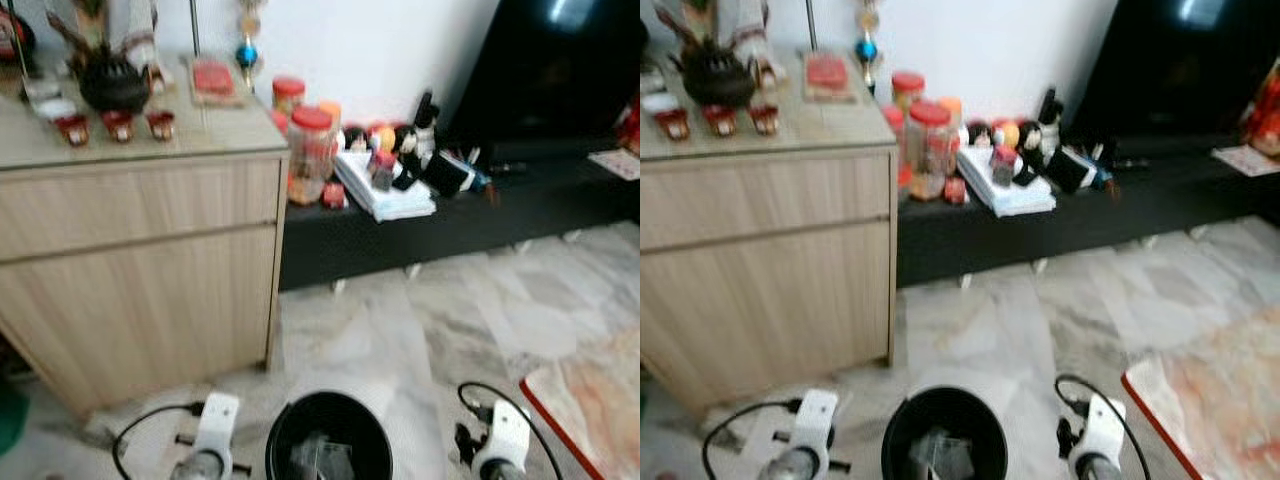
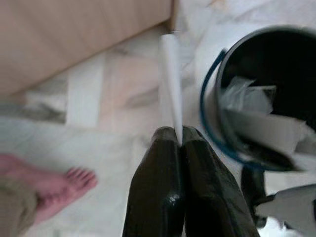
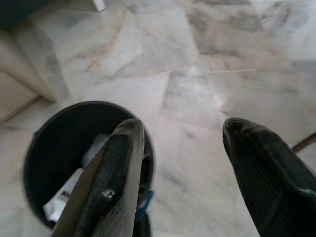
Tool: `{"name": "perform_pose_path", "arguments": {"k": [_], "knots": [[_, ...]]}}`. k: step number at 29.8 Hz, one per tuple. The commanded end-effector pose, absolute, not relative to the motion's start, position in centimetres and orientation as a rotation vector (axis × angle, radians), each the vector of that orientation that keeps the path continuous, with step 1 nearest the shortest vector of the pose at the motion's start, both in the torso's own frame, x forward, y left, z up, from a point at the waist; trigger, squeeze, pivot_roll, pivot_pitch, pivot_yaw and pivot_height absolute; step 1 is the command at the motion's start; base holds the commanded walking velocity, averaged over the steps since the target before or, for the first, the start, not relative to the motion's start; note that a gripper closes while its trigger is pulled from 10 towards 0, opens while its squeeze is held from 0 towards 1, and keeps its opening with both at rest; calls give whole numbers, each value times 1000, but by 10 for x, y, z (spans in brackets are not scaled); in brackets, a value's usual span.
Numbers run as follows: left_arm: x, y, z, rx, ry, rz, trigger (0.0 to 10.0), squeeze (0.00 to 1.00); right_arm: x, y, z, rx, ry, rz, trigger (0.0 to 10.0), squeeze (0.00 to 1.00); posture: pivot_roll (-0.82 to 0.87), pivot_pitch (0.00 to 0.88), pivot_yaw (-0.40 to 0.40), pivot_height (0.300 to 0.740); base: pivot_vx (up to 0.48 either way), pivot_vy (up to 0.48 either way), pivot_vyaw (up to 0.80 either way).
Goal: Picking trash to rubbish bin
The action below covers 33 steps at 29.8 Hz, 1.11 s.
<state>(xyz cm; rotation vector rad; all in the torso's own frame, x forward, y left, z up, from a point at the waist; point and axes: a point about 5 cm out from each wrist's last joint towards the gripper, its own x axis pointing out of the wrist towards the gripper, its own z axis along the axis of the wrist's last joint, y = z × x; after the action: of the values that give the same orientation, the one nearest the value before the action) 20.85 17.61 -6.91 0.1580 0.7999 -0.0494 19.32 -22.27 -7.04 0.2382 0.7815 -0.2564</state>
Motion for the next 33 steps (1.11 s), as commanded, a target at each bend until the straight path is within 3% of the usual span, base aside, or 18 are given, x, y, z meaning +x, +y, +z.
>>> {"name": "perform_pose_path", "arguments": {"k": [1, 11, 33], "knots": [[209, 163, -70, 123, 800, -112, 10000, 0, 191, -229, -70, 224, 779, -269, 10000, 0, 113, 0, -136, 740, 0, 0, 0], [222, 156, -62, 113, 761, -159, 10000, 0, 190, -229, -70, 229, 781, -272, 10000, 0, 113, 0, -137, 740, 0, 0, 0], [217, 159, -65, 110, 773, -155, 10000, 0, 187, -227, -72, 228, 791, -256, 10000, 0, 111, 0, -138, 740, 0, 0, -784]]}}
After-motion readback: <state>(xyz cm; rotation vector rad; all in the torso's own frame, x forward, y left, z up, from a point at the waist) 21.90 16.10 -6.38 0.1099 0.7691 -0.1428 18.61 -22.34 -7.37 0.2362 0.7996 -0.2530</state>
